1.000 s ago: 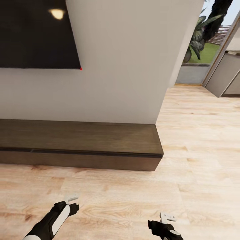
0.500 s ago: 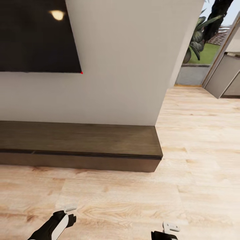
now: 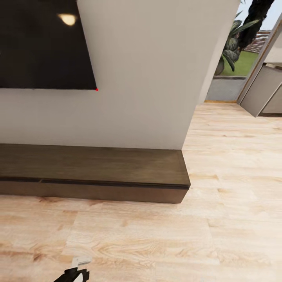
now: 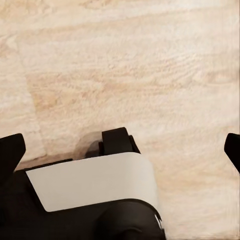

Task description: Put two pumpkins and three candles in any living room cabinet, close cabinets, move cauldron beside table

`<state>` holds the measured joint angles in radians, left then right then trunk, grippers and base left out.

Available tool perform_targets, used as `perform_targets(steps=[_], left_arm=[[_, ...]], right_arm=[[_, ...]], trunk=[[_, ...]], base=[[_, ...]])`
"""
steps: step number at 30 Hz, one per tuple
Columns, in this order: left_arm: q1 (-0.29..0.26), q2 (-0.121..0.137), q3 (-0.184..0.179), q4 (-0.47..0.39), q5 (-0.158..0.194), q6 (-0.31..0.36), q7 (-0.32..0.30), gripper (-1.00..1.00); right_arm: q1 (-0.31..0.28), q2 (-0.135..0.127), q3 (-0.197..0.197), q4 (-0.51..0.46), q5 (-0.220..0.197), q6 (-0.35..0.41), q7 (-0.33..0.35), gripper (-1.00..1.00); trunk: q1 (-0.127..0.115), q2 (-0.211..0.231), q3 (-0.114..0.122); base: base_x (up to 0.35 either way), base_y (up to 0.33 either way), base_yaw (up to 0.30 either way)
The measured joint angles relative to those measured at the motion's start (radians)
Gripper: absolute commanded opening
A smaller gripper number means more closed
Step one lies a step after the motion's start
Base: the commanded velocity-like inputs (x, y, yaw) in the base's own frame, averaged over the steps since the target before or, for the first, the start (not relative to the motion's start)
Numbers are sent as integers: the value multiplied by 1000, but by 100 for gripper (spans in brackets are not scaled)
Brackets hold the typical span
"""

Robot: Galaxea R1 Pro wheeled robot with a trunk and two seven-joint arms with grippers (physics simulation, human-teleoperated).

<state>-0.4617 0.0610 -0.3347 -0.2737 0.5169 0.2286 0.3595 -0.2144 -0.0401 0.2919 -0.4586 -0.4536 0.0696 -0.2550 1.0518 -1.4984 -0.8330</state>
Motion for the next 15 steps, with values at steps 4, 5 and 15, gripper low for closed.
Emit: perform_targets(steps=[4, 5, 15], left_arm=[[0, -4, -6, 36, 0, -11, 0, 100], [0, -5, -6, 54, 0, -19, 0, 100], [6, -31, -9, 191, 2, -106, -1, 100]], right_arm=[[0, 0, 0, 102, 5, -80, 0, 100], [0, -1, 0, 132, 7, -100, 0, 100], [0, -1, -3, 230, 7, -187, 0, 100]], trunk=[[-15, 28, 12], [-19, 35, 16], [-57, 105, 47]], base=[[0, 0, 0], [0, 0, 0], [0, 0, 0]])
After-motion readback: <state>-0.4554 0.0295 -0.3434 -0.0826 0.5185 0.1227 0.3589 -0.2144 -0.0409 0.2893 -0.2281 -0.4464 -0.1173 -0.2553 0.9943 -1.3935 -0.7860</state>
